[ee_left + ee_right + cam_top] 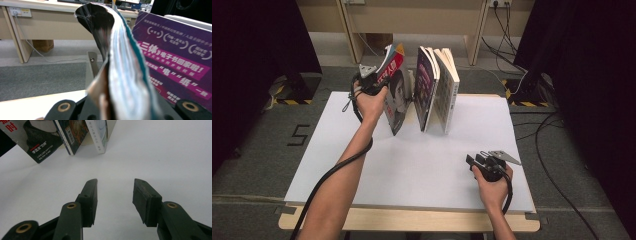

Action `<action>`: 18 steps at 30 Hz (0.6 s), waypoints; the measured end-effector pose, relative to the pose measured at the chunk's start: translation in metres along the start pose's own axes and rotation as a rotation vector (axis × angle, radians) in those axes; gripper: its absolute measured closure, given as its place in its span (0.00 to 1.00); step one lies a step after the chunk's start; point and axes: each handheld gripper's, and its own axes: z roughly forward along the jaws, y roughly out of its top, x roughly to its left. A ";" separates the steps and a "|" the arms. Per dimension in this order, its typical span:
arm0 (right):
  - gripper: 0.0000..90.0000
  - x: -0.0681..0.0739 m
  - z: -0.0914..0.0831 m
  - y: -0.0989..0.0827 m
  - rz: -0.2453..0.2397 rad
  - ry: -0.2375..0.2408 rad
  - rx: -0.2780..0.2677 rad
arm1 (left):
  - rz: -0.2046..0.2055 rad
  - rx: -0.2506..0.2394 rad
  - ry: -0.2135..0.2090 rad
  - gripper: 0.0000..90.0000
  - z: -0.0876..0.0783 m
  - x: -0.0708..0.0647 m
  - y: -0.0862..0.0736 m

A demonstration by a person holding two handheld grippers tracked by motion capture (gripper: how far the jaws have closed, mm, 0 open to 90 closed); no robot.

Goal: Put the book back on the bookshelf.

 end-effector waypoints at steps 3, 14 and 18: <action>0.62 0.000 0.001 0.000 -0.003 0.000 0.002 | 0.013 0.007 0.013 0.93 -0.001 0.004 0.000; 0.62 0.001 0.000 0.000 -0.007 0.000 0.001 | 0.005 0.013 0.018 0.83 -0.002 0.007 -0.002; 0.61 0.001 0.001 -0.001 -0.008 0.001 0.001 | -0.012 0.015 0.014 0.78 -0.003 0.008 -0.004</action>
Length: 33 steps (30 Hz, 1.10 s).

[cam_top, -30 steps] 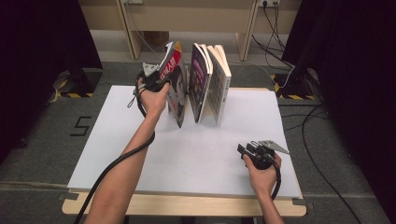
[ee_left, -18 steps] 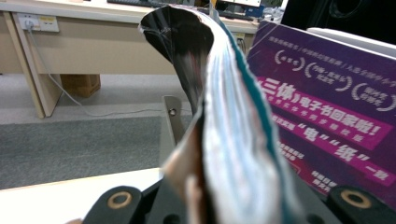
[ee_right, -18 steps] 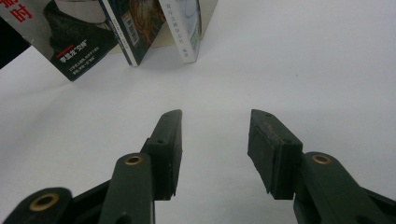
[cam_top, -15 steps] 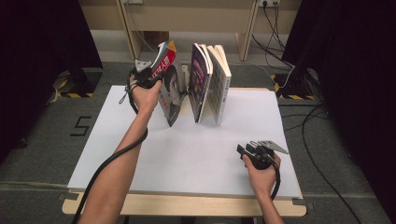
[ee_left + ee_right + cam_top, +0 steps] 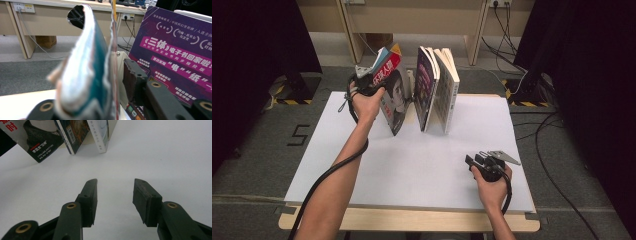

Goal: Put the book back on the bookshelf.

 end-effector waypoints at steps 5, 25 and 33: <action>0.61 0.000 -0.001 0.000 0.003 -0.003 0.002 | -0.019 -0.001 -0.014 0.74 -0.003 0.002 -0.006; 0.61 0.001 -0.001 0.000 -0.002 -0.003 0.001 | -0.049 0.021 -0.039 0.64 -0.014 0.006 -0.032; 0.61 0.001 -0.001 0.000 -0.001 -0.004 -0.003 | -0.054 0.048 -0.048 0.59 -0.013 0.007 -0.039</action>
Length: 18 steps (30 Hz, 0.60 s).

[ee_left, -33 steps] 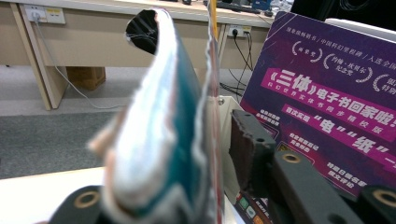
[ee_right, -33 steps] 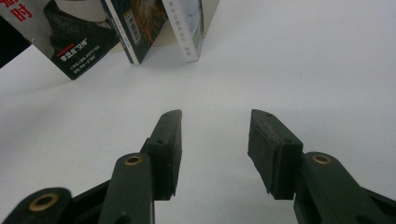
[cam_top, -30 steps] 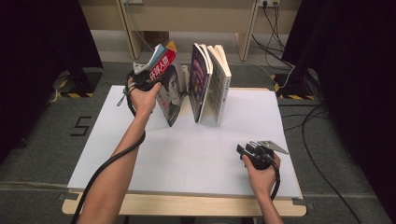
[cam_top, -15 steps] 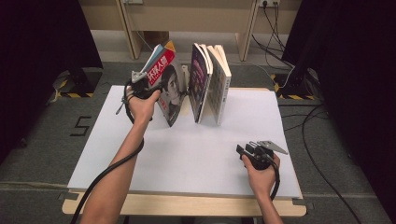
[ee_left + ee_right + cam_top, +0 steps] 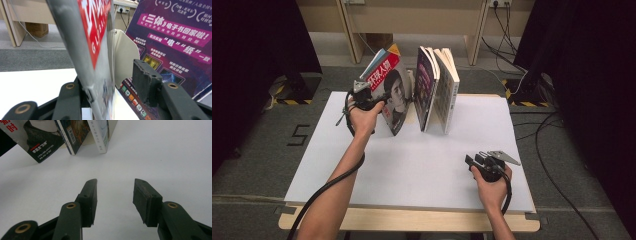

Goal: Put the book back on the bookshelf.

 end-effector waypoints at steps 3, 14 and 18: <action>0.61 0.000 0.000 0.000 -0.003 -0.003 0.000 | -0.002 0.004 -0.005 0.58 -0.001 0.000 -0.001; 0.61 0.000 0.000 0.000 -0.001 0.001 0.003 | 0.003 0.019 -0.003 0.54 -0.008 0.001 -0.003; 0.61 0.001 0.000 0.000 0.000 -0.001 0.001 | -0.001 0.023 -0.007 0.52 -0.012 0.001 -0.005</action>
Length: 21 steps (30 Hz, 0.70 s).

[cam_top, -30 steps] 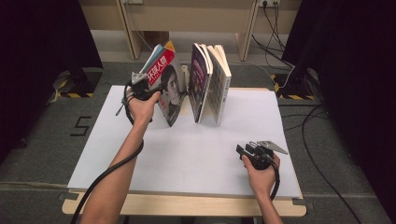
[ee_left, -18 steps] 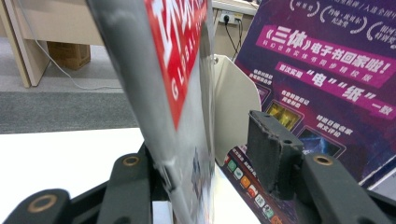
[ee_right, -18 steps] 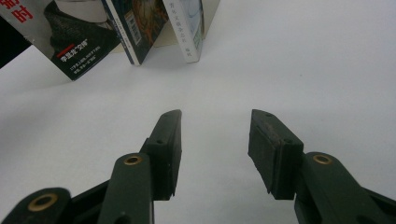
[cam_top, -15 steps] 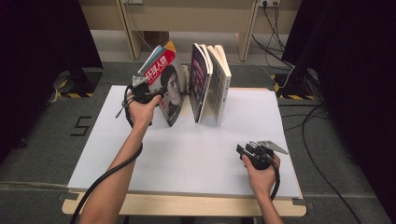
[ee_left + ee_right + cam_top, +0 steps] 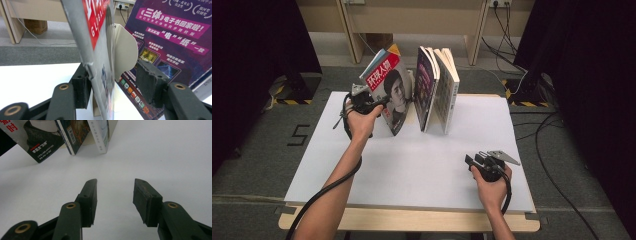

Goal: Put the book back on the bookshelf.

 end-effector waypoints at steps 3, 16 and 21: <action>0.61 0.000 0.000 0.000 -0.003 0.000 -0.001 | 0.004 0.003 0.002 0.50 -0.002 0.001 -0.001; 0.61 0.001 0.000 0.000 0.002 0.000 0.002 | 0.008 0.037 0.013 0.43 -0.018 0.007 -0.013; 0.61 0.001 0.000 0.000 -0.005 -0.001 -0.001 | 0.012 0.041 0.009 0.43 -0.022 0.009 -0.018</action>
